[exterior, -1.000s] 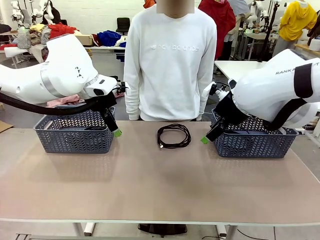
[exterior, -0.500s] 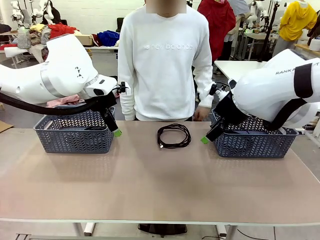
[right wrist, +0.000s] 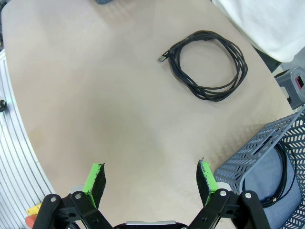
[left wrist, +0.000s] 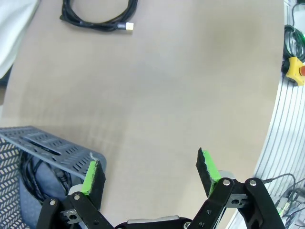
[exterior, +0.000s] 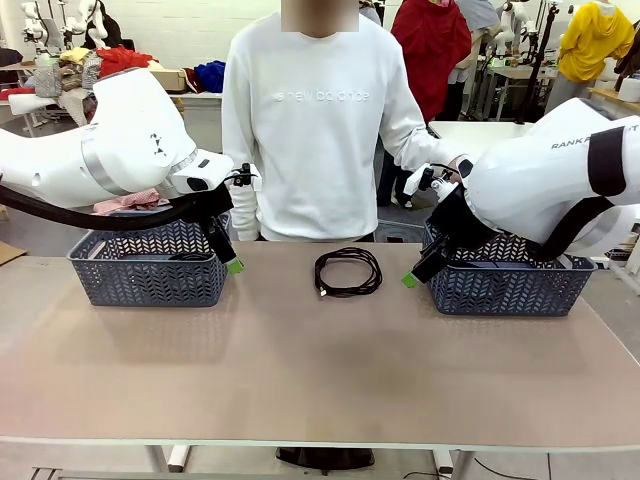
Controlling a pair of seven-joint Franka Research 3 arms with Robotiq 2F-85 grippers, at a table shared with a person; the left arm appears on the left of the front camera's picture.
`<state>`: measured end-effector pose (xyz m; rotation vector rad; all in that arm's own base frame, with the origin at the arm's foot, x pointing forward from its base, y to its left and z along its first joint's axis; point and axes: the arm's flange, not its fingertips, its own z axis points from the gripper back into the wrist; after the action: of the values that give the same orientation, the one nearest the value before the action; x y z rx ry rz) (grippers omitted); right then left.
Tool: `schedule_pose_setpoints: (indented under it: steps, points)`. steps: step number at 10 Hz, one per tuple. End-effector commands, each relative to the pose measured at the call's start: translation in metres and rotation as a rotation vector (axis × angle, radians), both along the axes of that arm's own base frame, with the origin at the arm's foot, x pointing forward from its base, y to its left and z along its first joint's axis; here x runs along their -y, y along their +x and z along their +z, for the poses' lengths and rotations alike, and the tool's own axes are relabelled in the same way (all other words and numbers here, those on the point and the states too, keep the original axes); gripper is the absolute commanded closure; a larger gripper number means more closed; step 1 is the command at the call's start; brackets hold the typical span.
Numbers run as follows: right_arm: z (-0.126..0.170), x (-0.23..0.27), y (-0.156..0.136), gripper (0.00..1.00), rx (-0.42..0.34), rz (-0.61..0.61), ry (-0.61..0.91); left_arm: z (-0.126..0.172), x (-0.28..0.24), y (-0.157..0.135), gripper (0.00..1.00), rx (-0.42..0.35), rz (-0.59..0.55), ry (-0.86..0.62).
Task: Organize the cables according to human instructions.
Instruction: Pick up a bundle of cables and place it in the basket indicated by the human.
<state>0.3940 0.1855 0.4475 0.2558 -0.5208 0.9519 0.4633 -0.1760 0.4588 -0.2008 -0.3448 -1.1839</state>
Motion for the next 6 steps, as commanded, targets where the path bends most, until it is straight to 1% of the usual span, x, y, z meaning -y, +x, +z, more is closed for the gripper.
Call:
schedule_pose_setpoints:
  steps: [1,6]
  points:
    - [0.001,0.0005,-0.0001,0.0,0.003,-0.003,0.002,0.0002,-0.002,0.0019,0.0,-0.005,-0.003,0.001]
    - [0.001,0.0005,-0.0001,0.0,0.003,-0.003,0.002,0.0002,-0.002,0.0019,0.0,-0.005,-0.003,0.001]
